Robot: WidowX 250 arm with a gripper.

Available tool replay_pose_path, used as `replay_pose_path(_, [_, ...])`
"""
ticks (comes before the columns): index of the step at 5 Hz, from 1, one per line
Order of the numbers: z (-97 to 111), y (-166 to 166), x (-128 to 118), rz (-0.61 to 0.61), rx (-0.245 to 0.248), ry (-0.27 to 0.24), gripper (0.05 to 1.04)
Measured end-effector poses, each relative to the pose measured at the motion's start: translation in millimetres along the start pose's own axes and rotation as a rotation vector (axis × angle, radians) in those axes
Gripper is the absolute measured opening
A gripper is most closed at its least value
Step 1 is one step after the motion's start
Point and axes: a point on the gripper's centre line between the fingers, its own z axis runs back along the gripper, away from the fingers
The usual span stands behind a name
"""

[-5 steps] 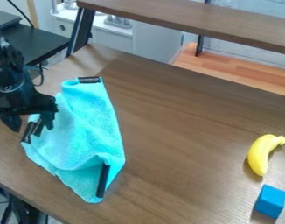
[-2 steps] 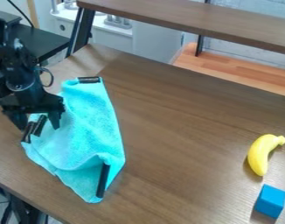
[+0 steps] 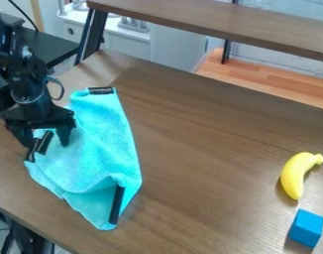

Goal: Unfold the cloth from left to right

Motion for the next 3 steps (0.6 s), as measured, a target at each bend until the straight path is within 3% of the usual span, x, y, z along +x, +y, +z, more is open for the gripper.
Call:
replay_pose_path(1, [-4.3,-0.8,-1.3,-0.005,0.004,0.004,0.973])
replay_pose_path(3, [-7.0,0.1,2.4,-0.007,0.007,-0.018,0.401])
